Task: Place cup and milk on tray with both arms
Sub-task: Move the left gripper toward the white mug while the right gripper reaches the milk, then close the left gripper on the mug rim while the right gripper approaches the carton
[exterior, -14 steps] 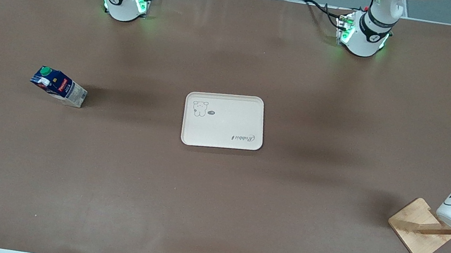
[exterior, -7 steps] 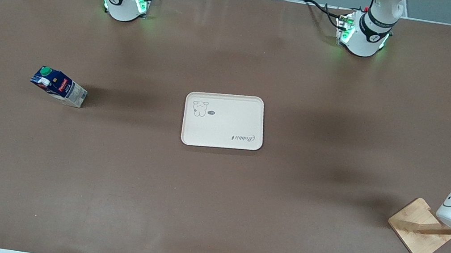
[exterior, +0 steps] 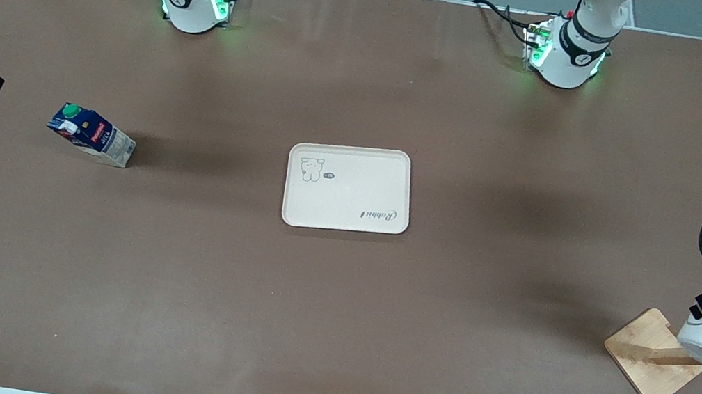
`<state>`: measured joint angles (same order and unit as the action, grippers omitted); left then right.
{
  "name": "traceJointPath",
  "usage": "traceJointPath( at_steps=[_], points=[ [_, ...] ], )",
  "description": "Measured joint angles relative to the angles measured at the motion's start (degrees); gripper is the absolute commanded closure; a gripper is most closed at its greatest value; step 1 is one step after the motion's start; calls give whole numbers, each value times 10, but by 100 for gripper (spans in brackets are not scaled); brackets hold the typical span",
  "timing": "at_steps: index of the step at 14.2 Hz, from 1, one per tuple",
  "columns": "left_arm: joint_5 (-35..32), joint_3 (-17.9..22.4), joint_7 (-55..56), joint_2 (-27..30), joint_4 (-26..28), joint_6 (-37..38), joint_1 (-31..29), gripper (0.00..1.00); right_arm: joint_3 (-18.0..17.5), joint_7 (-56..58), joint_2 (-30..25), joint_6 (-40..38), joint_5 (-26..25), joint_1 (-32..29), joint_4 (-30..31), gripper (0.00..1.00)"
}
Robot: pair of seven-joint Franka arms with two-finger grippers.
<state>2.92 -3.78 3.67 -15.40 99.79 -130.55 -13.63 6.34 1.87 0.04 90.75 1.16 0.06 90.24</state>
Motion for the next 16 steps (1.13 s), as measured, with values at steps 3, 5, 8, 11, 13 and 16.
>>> traceJointPath(
  at_steps=[3,5,8,11,13,16],
  points=[
    [2,0,-1,0,16,-23,-8,0,0,0,27,-3,0,0,7,0],
    [2,-2,-1,1,16,-23,-8,0,1,0,55,8,0,-2,6,0],
    [3,-4,-1,1,19,-23,-7,0,1,0,65,10,0,-3,3,0],
    [3,-8,-1,3,37,-25,-7,0,1,0,69,7,0,-3,3,0],
    [3,-8,-1,4,43,-29,-8,4,1,0,90,4,1,-3,5,0],
    [3,-8,-3,4,48,-59,-9,21,1,0,119,7,1,-3,4,0]
  ],
)
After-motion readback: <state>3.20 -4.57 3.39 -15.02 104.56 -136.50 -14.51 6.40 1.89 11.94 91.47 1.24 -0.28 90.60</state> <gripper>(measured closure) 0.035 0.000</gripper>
